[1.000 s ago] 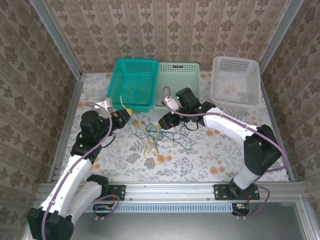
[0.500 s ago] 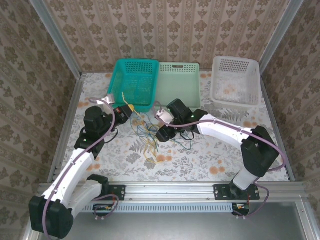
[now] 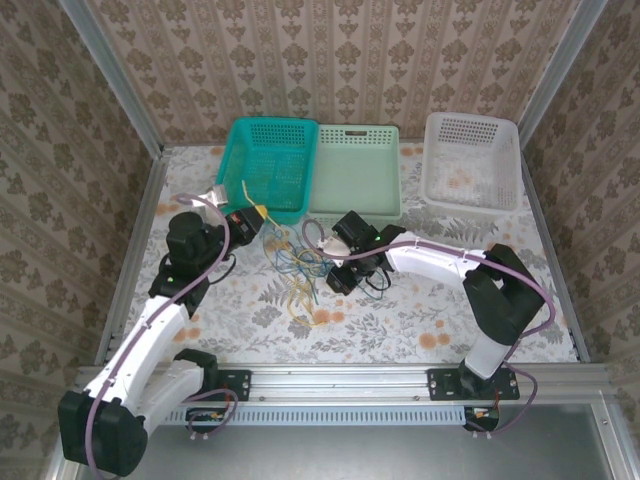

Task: Untangle the cables

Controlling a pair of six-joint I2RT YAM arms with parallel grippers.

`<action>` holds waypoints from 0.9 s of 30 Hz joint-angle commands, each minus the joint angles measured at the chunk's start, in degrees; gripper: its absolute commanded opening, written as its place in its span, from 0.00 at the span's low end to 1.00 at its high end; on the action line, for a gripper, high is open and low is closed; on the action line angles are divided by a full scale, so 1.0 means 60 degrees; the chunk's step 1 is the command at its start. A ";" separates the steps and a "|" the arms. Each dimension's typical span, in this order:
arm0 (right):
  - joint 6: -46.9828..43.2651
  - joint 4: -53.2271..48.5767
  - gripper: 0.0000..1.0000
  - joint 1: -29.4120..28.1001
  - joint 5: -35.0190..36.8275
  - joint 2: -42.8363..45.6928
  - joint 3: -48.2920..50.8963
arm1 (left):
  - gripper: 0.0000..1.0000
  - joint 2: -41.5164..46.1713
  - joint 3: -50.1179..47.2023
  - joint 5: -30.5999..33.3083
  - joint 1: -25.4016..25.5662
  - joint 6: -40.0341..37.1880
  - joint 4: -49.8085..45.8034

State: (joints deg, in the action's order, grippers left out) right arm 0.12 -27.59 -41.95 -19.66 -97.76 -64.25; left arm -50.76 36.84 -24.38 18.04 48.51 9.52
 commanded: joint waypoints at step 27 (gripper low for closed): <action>0.0486 0.2783 0.00 0.0561 0.3259 0.0377 0.2710 | 0.00 0.1063 -0.0466 -0.0811 -0.4078 0.2707 0.0762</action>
State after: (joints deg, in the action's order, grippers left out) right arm 1.54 -10.20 -39.48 -2.72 -95.74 -49.41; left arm -46.00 33.39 -28.12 -5.08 63.37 11.79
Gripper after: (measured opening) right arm 0.082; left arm 0.046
